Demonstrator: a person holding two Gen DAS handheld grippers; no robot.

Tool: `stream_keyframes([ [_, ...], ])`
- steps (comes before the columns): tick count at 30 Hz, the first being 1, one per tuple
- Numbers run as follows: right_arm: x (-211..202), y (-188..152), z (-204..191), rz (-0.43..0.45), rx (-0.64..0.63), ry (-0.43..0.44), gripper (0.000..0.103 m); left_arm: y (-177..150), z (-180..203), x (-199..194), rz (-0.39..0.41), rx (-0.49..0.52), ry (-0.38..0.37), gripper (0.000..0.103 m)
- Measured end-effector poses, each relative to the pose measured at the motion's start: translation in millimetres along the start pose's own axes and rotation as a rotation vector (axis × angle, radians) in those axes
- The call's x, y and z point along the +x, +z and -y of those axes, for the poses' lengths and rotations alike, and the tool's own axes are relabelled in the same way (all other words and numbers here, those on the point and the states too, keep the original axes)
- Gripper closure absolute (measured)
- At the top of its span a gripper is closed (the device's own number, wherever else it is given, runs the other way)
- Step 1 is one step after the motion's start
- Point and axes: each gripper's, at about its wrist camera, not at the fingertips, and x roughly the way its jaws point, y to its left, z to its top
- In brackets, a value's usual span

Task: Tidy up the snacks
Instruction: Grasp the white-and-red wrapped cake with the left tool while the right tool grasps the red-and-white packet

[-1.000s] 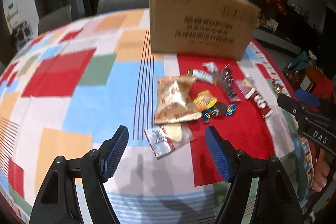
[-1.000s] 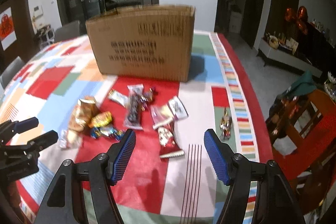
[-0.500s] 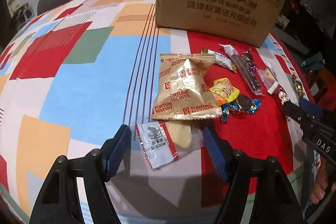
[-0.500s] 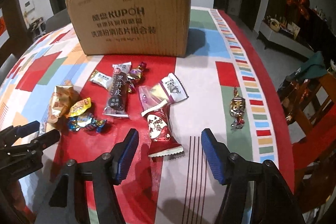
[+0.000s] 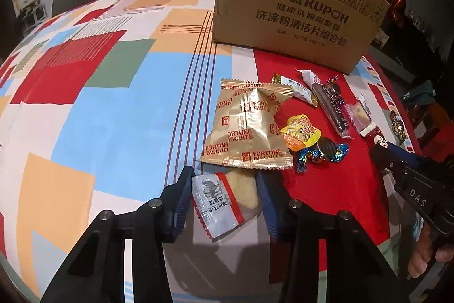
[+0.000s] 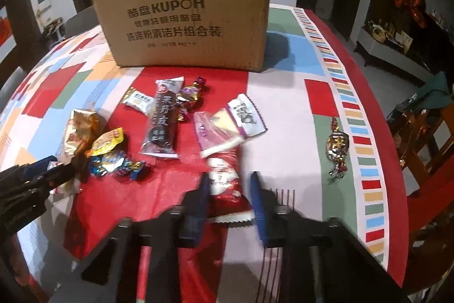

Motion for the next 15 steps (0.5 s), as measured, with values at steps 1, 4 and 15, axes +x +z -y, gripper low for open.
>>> stream_keyframes([
  [1,-2,-1,0,0.001,0.003,0.002,0.079,-1,0,-1,0.000,0.002,-0.002,0.060],
  [4,-7,-3,-2,0.006,0.004,0.013,0.079,-6,1,-5,-0.006,0.008,-0.010,0.060],
  [15,-39,-11,-7,0.049,0.010,0.068,0.079,-14,8,-38,0.037,0.015,-0.048,0.060],
])
